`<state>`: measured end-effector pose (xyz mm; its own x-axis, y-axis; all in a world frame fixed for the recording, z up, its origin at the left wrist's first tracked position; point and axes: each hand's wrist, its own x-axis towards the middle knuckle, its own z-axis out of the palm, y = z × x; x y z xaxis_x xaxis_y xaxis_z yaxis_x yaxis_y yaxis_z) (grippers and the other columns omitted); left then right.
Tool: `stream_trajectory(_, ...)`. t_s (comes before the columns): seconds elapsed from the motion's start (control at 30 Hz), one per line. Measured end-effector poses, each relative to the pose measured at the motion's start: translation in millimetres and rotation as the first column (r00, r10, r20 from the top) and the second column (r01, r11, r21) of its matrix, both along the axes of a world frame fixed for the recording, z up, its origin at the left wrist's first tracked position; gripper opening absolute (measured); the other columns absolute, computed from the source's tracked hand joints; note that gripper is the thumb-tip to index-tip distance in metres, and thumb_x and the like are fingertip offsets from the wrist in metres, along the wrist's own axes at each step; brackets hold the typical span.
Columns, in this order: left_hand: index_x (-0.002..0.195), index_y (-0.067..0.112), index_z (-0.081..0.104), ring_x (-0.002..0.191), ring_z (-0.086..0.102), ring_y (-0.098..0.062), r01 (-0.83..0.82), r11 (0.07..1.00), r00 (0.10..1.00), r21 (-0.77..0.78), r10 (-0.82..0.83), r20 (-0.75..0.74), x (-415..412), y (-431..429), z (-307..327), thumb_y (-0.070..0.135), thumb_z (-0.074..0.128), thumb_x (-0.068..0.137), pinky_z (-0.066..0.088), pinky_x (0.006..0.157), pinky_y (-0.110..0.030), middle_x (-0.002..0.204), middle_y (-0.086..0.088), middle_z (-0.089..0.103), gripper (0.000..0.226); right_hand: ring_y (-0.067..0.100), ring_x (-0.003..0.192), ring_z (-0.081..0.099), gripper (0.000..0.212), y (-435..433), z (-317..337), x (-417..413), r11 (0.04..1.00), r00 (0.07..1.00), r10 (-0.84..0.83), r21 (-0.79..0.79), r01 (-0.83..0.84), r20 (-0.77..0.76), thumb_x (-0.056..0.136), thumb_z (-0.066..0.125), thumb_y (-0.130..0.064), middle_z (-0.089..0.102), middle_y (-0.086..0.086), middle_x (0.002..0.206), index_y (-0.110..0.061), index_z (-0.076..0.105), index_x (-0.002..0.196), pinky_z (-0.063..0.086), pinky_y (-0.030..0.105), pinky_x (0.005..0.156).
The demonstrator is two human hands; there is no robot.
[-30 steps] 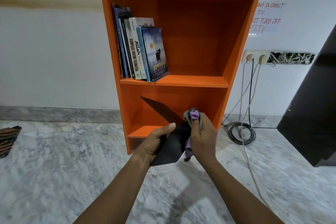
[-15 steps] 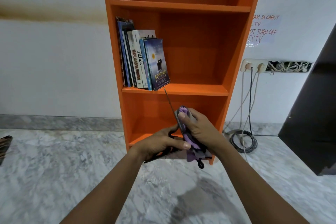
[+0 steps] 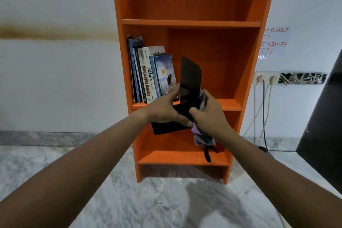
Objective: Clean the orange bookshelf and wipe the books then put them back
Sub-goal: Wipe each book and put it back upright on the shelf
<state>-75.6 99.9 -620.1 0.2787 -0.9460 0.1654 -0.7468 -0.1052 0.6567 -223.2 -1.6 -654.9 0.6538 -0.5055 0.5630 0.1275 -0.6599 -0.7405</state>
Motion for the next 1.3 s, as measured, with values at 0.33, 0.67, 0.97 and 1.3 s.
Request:
stream_trajectory(0.33, 0.131, 0.017, 0.059, 0.127, 0.053, -0.021, -0.604, 0.577, 0.758, -0.550, 0.628, -0.175, 49.6, -43.8, -10.4, 0.033, 0.077, 0.085, 0.045, 0.100, -0.033, 0.134, -0.003, 0.059, 0.052, 0.013, 0.080, 0.063, 0.048, -78.9, 18.8, 25.9, 0.865, 0.874, -0.454, -0.151, 0.479, 0.171, 0.093, 0.057, -0.005, 0.066, 0.001, 0.106, -0.012, 0.050, 0.140, 0.051, 0.024, 0.072)
stream_trajectory(0.67, 0.149, 0.023, 0.021, 0.135, 0.035, -0.034, -0.851, 0.384, 0.501, -0.359, 0.799, -0.332, 94.1, -88.1, -56.6, 0.058, 0.088, 0.061, 0.038, 0.110, -0.052, 0.146, -0.013, 0.030, 0.116, 0.022, 0.070, 0.054, 0.045, -121.7, -32.6, 98.6, 0.862, 0.864, -0.502, -0.104, 0.496, -0.037, 0.086, 0.056, -0.005, 0.058, 0.004, 0.084, -0.013, 0.052, 0.131, 0.038, 0.034, 0.061)
stream_trajectory(0.97, 0.158, 0.023, 0.003, 0.130, 0.037, -0.033, -0.861, 0.341, 0.489, -0.378, 0.761, -0.427, 117.0, -110.9, -60.7, 0.061, 0.091, 0.053, 0.039, 0.110, -0.048, 0.143, -0.015, 0.030, 0.142, 0.024, 0.076, 0.059, 0.050, -132.5, -26.6, 134.8, 0.878, 0.880, -0.473, -0.110, 0.466, -0.048, 0.088, 0.055, -0.005, 0.064, 0.005, 0.090, -0.021, 0.052, 0.136, 0.035, 0.027, 0.055)
stream_trajectory(1.3, 0.154, 0.017, 0.017, 0.129, 0.031, -0.035, -0.917, 0.315, 0.392, -0.245, 0.823, -0.411, 124.4, -123.1, -62.8, 0.075, 0.085, 0.047, 0.028, 0.110, -0.048, 0.141, -0.013, 0.032, 0.139, 0.027, 0.084, 0.065, 0.059, -140.9, -28.0, 159.9, 0.872, 0.879, -0.475, -0.111, 0.477, 0.041, 0.086, 0.056, -0.009, 0.067, 0.005, 0.096, -0.027, 0.049, 0.141, 0.054, 0.044, 0.074)
